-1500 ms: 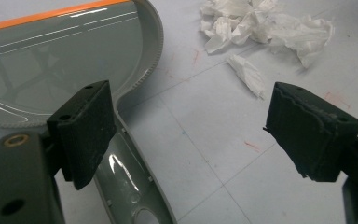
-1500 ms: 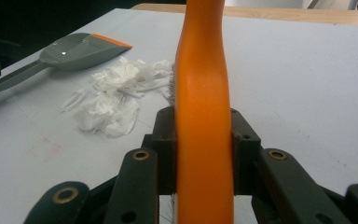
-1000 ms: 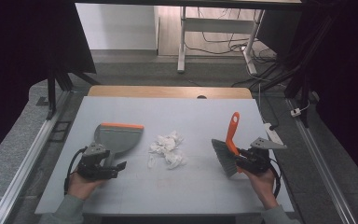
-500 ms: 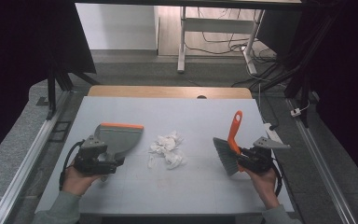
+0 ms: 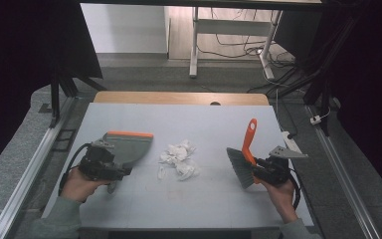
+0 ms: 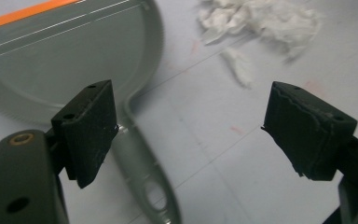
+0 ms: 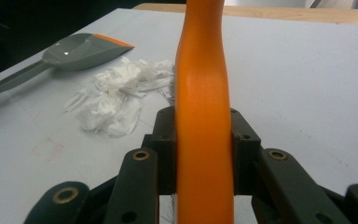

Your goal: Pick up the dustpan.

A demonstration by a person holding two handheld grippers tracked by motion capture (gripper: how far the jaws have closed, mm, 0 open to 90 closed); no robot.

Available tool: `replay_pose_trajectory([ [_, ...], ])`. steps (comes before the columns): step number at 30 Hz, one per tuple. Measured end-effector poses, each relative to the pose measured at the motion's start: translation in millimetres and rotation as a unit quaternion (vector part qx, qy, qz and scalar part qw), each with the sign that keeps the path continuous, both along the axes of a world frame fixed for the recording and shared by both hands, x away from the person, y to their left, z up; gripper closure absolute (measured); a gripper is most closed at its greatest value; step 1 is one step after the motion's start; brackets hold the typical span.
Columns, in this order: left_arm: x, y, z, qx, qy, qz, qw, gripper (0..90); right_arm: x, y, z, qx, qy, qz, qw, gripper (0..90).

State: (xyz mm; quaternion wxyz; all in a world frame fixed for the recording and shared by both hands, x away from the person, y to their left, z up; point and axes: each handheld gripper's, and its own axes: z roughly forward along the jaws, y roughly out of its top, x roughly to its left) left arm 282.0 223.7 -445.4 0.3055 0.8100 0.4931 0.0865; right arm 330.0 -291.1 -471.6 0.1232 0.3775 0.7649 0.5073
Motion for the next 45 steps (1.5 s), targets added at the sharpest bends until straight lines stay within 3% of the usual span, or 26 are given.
replay_pose_trajectory([
  [4,0.7,8.2,-2.9,0.018,0.010,0.019,0.9996,18.3,-0.2,0.5,-0.3,-0.001,0.000,0.000,1.0000,69.0],
  [9,3.8,12.2,-7.2,0.023,0.025,0.034,0.9988,16.5,-0.8,1.5,-0.2,-0.006,0.000,0.000,1.0000,69.0],
  [15,11.0,18.5,-19.6,0.040,0.052,0.070,0.9954,15.5,-0.7,2.2,-1.6,-0.009,0.002,0.001,1.0000,69.0],
  [19,14.1,22.4,-25.6,0.035,0.061,0.089,0.9935,15.0,-0.7,2.2,-2.3,-0.012,0.002,0.002,0.9999,69.0],
  [21,17.8,23.4,-32.8,0.016,0.075,0.090,0.9929,13.6,-0.5,2.3,-2.6,-0.014,0.001,0.001,0.9999,69.0],
  [23,19.3,23.4,-35.5,0.012,0.079,0.093,0.9925,12.8,-0.5,2.8,-3.1,-0.015,0.002,0.001,0.9999,69.0],
  [24,22.0,21.5,-40.6,0.014,0.085,0.102,0.9910,12.6,-0.6,2.9,-3.2,-0.016,0.002,0.000,0.9999,69.0],
  [27,25.6,18.6,-48.0,0.013,0.097,0.108,0.9894,12.3,-1.1,3.5,-3.2,-0.019,0.003,0.001,0.9998,69.0],
  [34,30.7,13.2,-60.4,0.007,0.113,0.106,0.9879,13.1,-1.1,3.2,-3.6,-0.021,0.002,0.001,0.9998,69.0],
  [39,32.3,13.8,-64.1,0.003,0.105,0.124,0.9867,16.7,-1.0,3.3,-3.7,-0.023,0.002,-0.001,0.9997,69.0],
  [45,34.0,14.8,-68.9,-0.004,0.108,0.133,0.9852,20.4,-1.2,3.6,-3.7,-0.024,0.001,-0.001,0.9997,69.0],
])
